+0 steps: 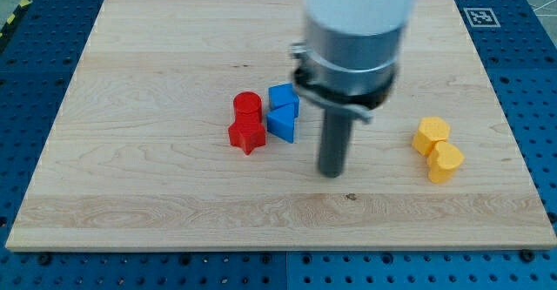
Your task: Point your arm towards the green star
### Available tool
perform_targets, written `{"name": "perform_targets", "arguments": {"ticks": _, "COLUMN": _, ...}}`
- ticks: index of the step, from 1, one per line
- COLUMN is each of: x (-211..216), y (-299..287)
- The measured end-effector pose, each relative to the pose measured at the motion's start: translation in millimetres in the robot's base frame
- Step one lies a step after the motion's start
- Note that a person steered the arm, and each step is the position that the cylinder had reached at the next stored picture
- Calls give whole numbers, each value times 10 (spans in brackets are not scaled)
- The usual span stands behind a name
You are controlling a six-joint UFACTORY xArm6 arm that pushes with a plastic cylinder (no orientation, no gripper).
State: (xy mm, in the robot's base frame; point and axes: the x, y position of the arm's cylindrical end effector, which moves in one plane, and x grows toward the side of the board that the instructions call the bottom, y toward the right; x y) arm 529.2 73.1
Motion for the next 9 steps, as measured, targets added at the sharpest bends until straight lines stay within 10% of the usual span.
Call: {"name": "perform_targets", "arguments": {"ticks": 9, "x": -943, "y": 691}}
